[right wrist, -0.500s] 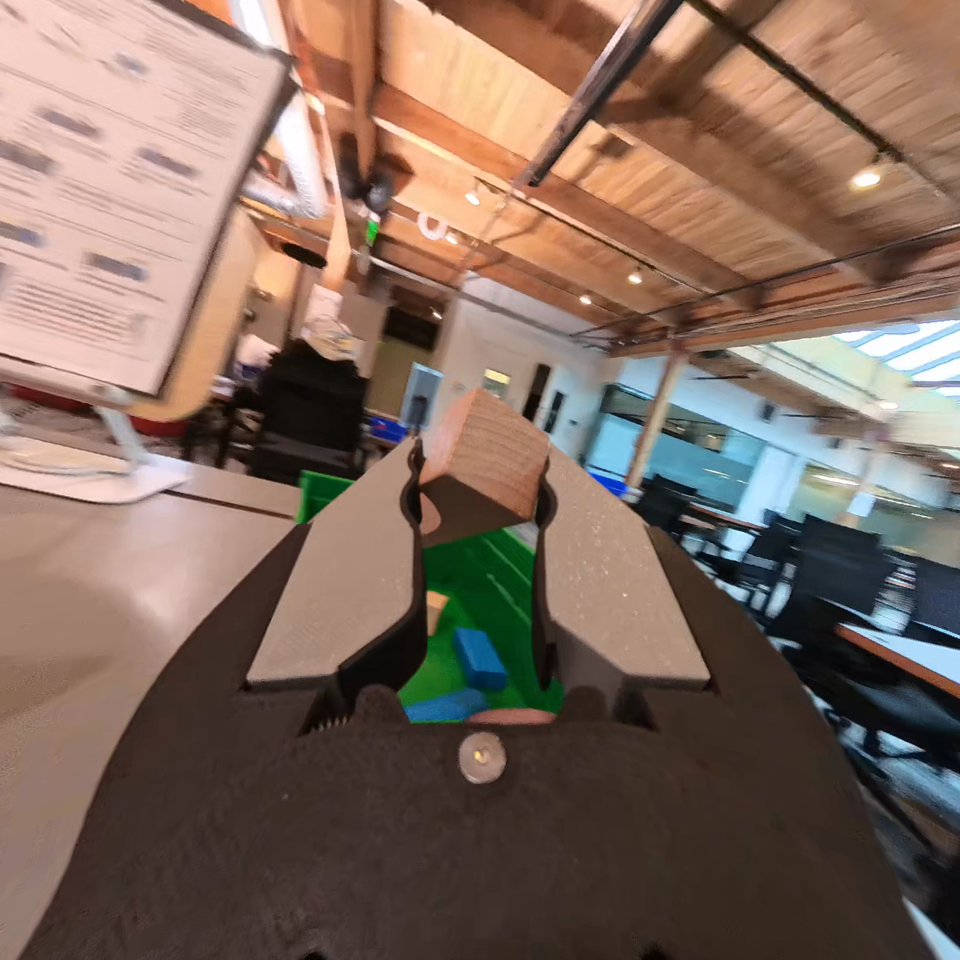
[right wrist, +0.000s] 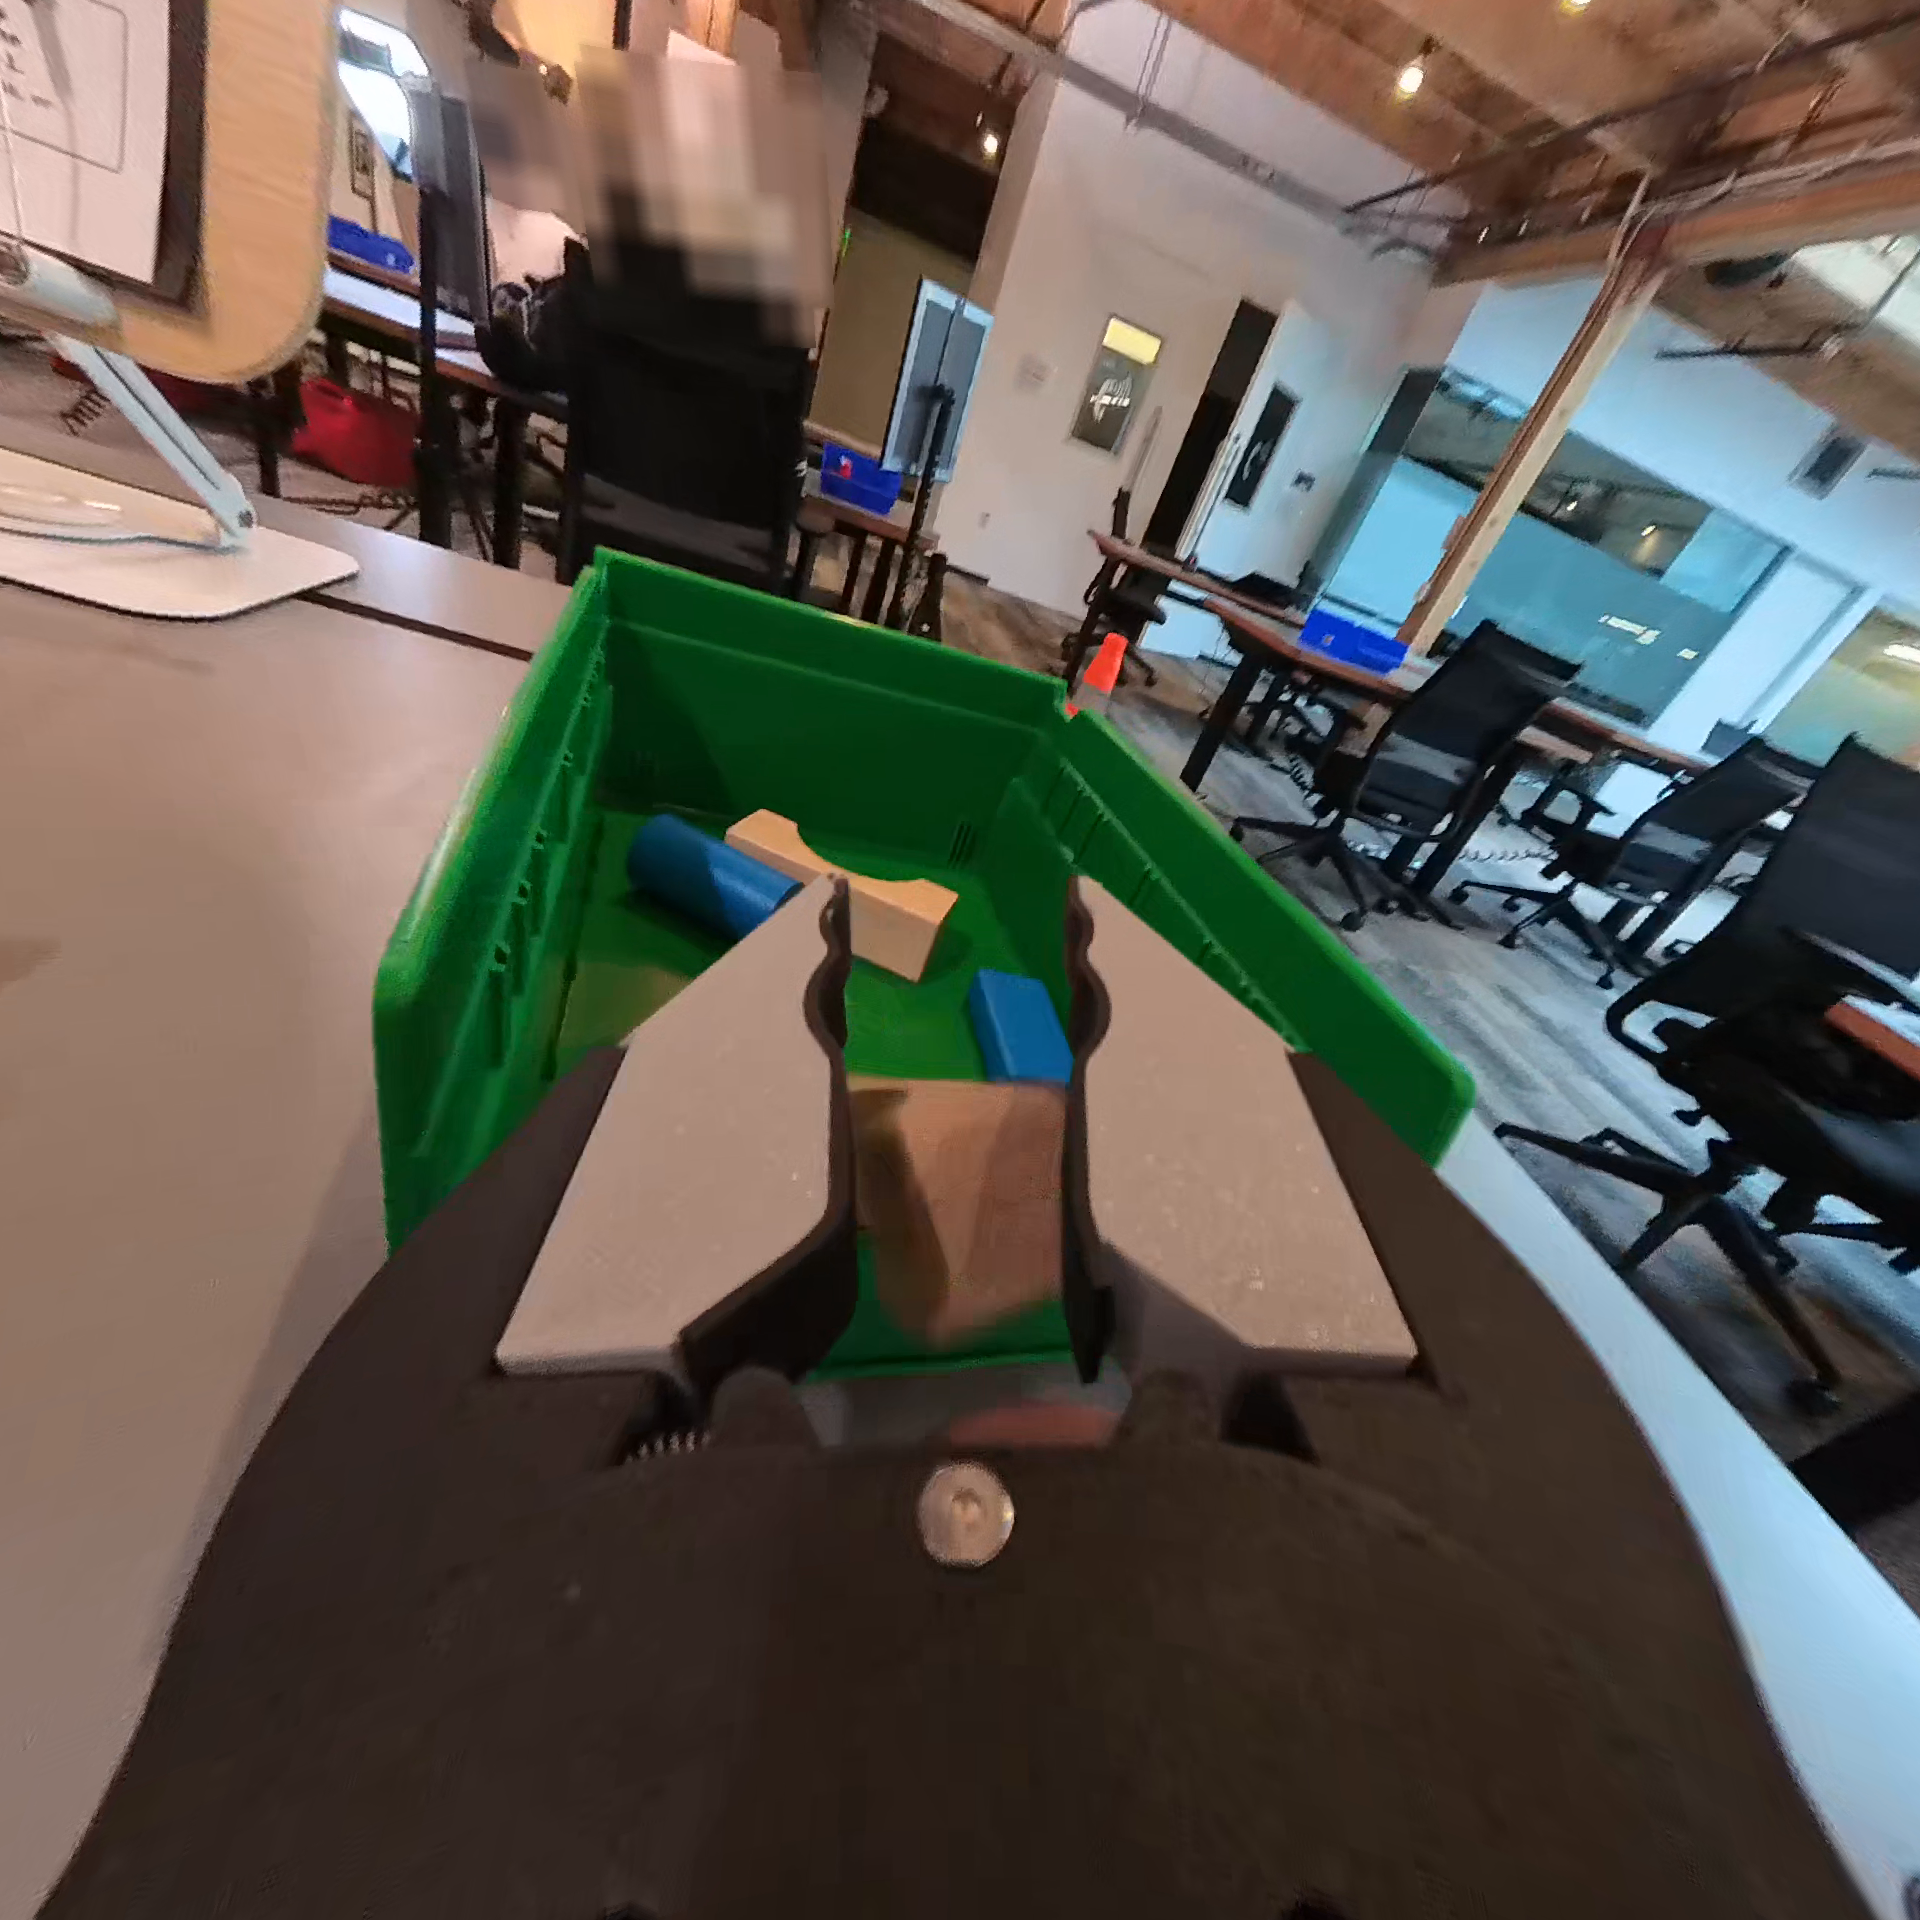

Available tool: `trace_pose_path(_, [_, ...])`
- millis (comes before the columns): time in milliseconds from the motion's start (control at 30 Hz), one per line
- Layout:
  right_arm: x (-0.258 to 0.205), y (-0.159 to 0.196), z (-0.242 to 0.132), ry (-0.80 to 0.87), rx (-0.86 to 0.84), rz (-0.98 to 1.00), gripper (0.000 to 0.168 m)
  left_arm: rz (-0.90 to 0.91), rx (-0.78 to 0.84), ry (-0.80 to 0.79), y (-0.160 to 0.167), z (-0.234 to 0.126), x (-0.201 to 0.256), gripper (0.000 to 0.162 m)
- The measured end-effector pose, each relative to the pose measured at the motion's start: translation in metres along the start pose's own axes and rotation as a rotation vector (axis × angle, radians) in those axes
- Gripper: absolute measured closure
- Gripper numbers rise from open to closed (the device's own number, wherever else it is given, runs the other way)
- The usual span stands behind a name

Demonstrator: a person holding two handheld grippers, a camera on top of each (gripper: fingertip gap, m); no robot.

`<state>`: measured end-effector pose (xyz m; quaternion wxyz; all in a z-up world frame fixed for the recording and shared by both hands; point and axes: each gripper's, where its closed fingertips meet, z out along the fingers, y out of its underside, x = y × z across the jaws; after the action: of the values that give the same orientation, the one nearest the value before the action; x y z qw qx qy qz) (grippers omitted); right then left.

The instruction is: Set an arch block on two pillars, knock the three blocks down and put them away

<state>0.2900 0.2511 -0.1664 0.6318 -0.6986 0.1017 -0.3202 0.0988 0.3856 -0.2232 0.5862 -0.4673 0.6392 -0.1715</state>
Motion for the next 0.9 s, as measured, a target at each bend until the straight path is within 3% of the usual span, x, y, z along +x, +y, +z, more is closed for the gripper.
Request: trace_pose_path(900, [-0.021,0.007,0.003,-0.125,-0.023,0.018,0.124,-0.01,-0.025,-0.047,0.005,0.002,-0.009,0.162])
